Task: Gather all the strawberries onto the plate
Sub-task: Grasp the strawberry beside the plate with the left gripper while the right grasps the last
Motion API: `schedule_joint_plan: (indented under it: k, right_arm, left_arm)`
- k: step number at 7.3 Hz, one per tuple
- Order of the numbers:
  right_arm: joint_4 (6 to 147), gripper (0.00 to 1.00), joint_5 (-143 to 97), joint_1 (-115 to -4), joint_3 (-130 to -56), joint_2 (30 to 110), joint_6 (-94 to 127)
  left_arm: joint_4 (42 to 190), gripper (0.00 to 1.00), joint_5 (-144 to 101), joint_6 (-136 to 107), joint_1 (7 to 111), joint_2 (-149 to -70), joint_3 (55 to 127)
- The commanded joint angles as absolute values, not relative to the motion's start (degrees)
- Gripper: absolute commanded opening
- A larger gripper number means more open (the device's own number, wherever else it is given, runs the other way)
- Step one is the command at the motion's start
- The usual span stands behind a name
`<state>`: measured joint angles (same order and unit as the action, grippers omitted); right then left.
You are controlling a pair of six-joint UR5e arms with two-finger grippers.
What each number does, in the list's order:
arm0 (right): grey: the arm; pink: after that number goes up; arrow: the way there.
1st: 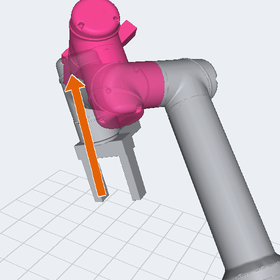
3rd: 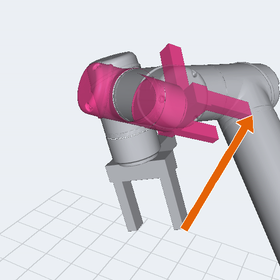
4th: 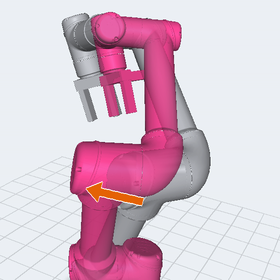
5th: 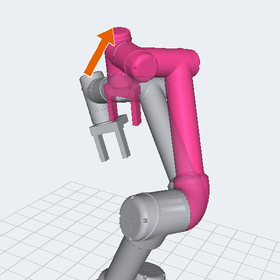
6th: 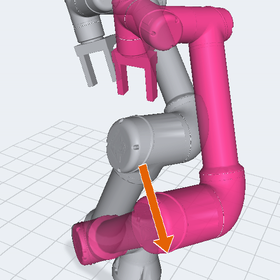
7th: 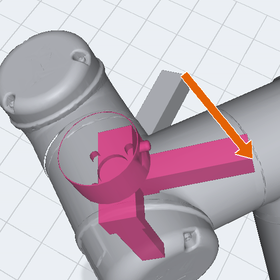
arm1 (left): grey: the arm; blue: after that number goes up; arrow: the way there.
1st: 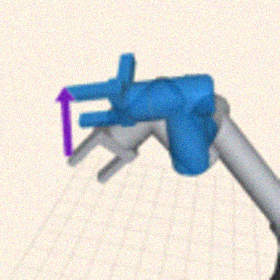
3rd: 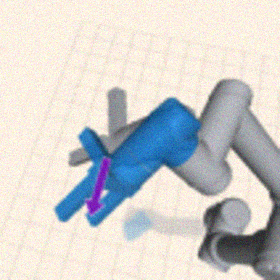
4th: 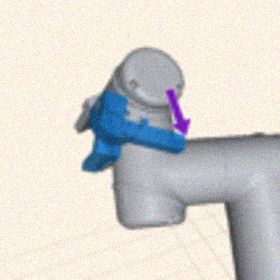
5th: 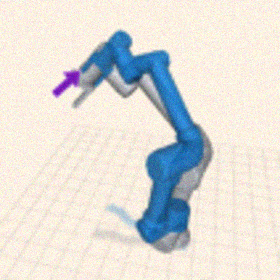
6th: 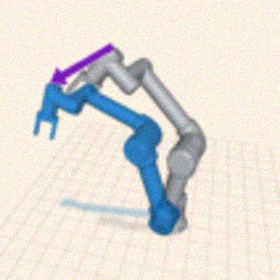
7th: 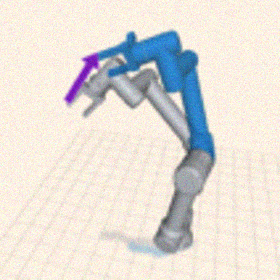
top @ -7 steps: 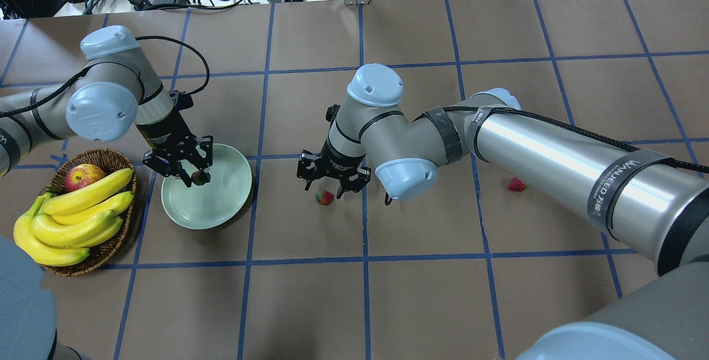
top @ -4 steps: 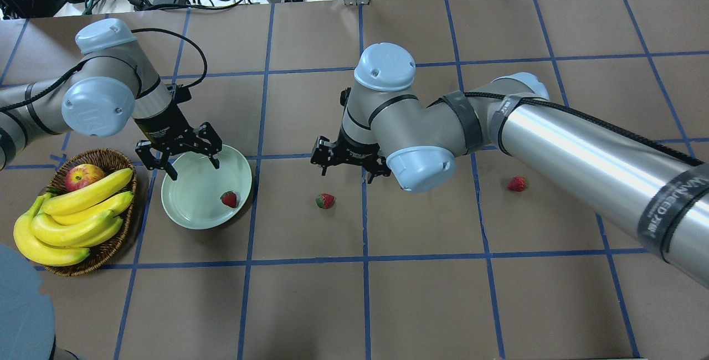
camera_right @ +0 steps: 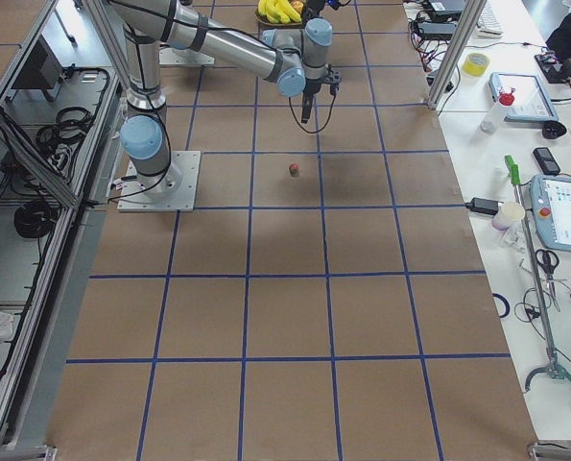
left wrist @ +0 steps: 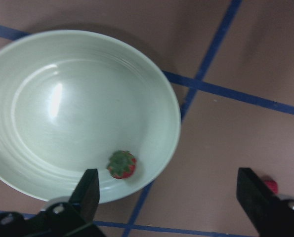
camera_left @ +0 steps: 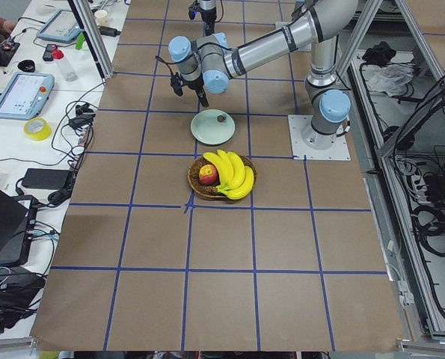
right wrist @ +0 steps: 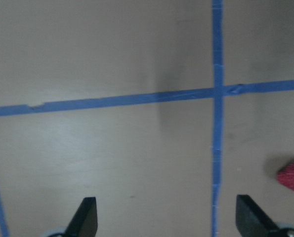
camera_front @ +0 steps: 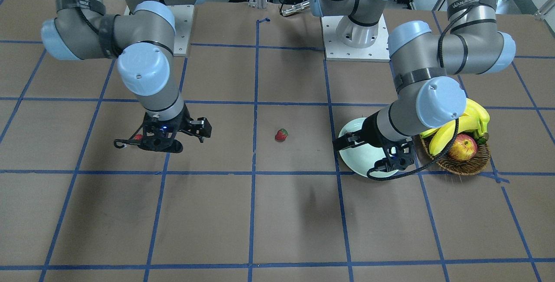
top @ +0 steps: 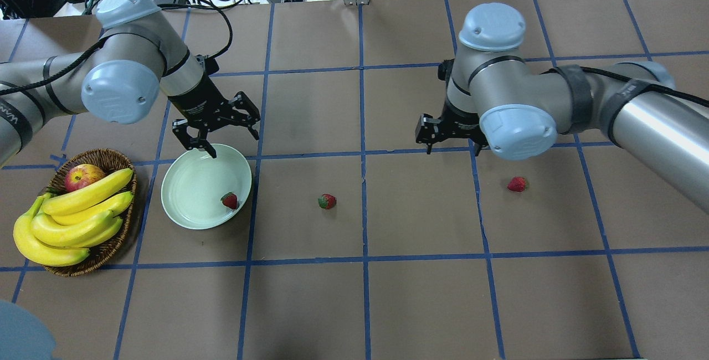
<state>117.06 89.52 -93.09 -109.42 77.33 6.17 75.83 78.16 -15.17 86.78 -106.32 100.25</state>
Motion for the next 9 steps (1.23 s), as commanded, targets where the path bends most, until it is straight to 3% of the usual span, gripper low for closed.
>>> schedule_joint_plan:
  k: [1, 6, 8, 9]
  right_arm:
    - [122.21, 0.97, 91.32, -81.18, -118.70, 79.89, -9.27]
    - [131.39, 0.89, 89.65, -77.17, -124.36, 76.21, -8.70]
    - [131.05, 0.63, 89.47, -77.17, -124.37, 76.20, -9.05]
    - [130.52, 0.27, 89.47, -77.17, -124.19, 76.20, -9.49]
  left_arm:
    - [69.20, 1.00, 70.53, -20.66, 95.16, -107.39, 100.81]
    - [65.50, 1.00, 75.89, 10.15, 100.02, -109.33, 105.91]
    - [62.26, 1.00, 78.75, 11.51, 100.02, -111.00, 108.53]
    - [59.53, 1.00, 78.58, 11.34, 100.02, -111.44, 110.11]
